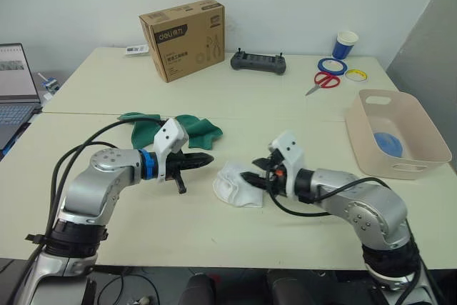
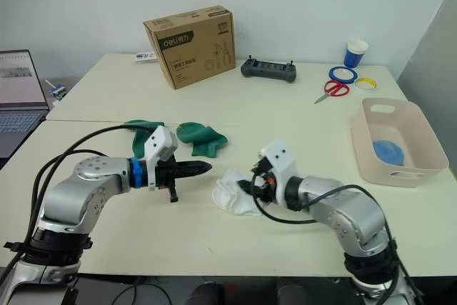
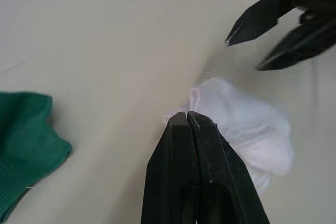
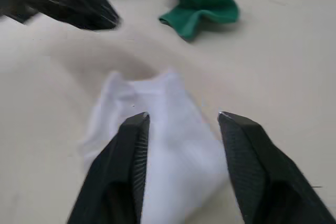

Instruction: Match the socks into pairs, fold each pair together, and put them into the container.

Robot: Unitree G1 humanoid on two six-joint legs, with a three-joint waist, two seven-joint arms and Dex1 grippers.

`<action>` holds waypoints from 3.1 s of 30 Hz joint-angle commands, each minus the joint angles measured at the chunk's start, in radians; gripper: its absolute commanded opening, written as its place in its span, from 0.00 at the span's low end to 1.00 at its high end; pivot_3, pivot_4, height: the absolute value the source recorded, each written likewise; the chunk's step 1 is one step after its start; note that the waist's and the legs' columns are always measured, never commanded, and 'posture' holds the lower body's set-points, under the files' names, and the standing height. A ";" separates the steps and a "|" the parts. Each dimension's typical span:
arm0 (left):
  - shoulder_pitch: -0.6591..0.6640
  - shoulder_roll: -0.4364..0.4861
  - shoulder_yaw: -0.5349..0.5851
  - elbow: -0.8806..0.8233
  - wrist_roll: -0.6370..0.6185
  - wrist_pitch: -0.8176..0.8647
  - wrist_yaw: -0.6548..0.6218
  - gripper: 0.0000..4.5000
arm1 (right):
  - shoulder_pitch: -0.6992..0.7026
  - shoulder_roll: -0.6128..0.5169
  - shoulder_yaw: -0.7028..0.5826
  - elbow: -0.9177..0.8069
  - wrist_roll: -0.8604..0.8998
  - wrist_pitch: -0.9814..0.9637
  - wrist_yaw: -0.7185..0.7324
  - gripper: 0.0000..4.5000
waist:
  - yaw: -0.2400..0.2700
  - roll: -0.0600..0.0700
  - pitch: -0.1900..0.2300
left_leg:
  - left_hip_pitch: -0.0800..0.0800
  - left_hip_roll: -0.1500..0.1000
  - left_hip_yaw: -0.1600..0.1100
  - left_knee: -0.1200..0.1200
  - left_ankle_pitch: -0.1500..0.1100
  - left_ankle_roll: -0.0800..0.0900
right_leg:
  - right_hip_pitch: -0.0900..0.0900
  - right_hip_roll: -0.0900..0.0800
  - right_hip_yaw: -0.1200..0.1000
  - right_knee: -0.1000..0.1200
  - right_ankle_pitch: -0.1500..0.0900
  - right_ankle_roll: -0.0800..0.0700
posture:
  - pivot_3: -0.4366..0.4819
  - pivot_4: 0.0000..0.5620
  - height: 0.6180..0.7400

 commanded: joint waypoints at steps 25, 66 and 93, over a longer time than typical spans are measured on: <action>-0.115 0.014 -0.222 0.125 0.152 -0.199 -0.221 0.00 | -0.001 -0.020 0.135 0.122 -0.201 -0.404 0.215 0.00 | 0.000 0.000 0.000 | -0.002 0.001 -0.002 0.000 0.000 0.000 | -0.001 0.002 -0.001 0.001 0.000 0.000 | 0.48 0.27 0.86; -0.131 -0.036 -0.323 0.380 0.346 -0.412 -0.191 0.00 | 0.176 0.031 -0.064 -0.111 -0.101 0.097 0.122 0.04 | 0.002 0.000 0.000 | 0.001 0.001 -0.002 0.003 0.000 0.000 | 0.001 0.003 0.000 0.002 0.000 0.000 | 0.48 0.27 0.86; -0.078 -0.023 -0.300 0.335 0.334 -0.365 -0.193 0.00 | -0.056 0.509 -0.326 0.308 0.056 0.431 -0.003 0.99 | -0.029 0.000 -0.002 | 0.008 0.002 0.000 0.001 0.000 0.001 | 0.003 0.004 0.002 0.009 0.000 -0.001 | 0.48 0.27 0.86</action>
